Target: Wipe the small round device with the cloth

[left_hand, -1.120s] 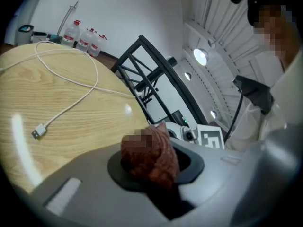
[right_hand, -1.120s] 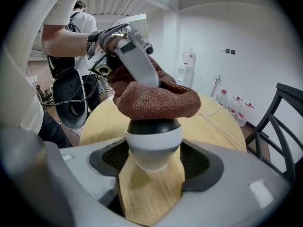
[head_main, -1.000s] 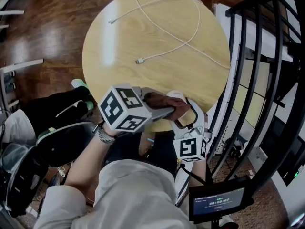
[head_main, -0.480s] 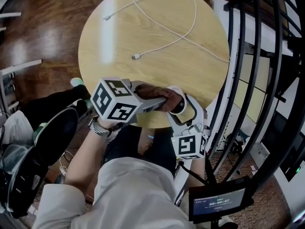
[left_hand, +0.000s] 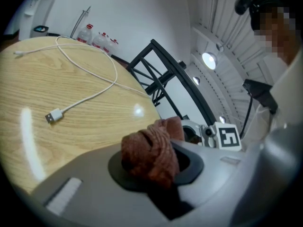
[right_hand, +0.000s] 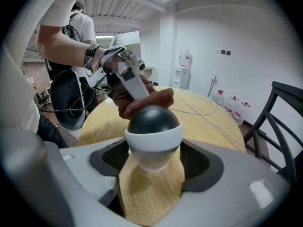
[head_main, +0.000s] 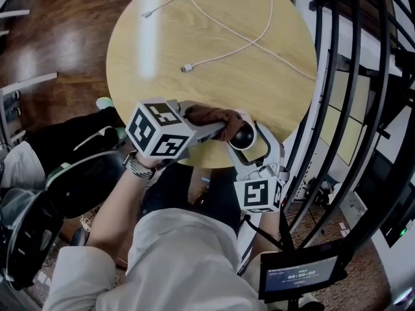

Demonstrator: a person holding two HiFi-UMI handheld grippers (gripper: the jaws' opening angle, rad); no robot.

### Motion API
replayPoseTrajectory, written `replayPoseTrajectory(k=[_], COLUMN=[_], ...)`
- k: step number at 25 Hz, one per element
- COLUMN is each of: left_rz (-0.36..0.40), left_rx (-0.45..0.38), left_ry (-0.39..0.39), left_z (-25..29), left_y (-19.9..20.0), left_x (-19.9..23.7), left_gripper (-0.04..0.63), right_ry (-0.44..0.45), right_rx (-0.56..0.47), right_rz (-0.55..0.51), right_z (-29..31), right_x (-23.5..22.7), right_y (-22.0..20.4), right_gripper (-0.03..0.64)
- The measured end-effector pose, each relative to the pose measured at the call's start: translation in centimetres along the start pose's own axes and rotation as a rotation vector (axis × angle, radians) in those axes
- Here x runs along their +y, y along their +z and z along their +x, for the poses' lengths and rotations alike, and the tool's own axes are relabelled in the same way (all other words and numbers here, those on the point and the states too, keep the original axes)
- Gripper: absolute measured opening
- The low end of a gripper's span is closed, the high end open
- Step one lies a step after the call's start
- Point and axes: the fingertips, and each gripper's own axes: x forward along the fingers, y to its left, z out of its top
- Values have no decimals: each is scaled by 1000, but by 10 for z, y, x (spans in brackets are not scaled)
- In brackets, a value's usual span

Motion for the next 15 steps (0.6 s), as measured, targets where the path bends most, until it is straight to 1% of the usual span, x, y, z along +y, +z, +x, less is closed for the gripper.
replayPoseTrajectory(k=[4,7,10,15], left_rz=[12,22,32,47], left_rx=[-7,5,19,83], left_ry=[21,39,42,74], left_z=[3,9,14,19], left_y=[-3,-8,-9,-15], left_x=[2,6,10,28], left_gripper=[75,75,78,78], right_ry=[-5,-1,-3,-2], right_rx=[-12,-11,-19,-13], right_rz=[-3,-3,0,19], right_z=[-1,-2,-2,1], right_x=[0,2,2,2], right_y=[-3,-4,-6,-1], right_gripper=[339,340,339,341])
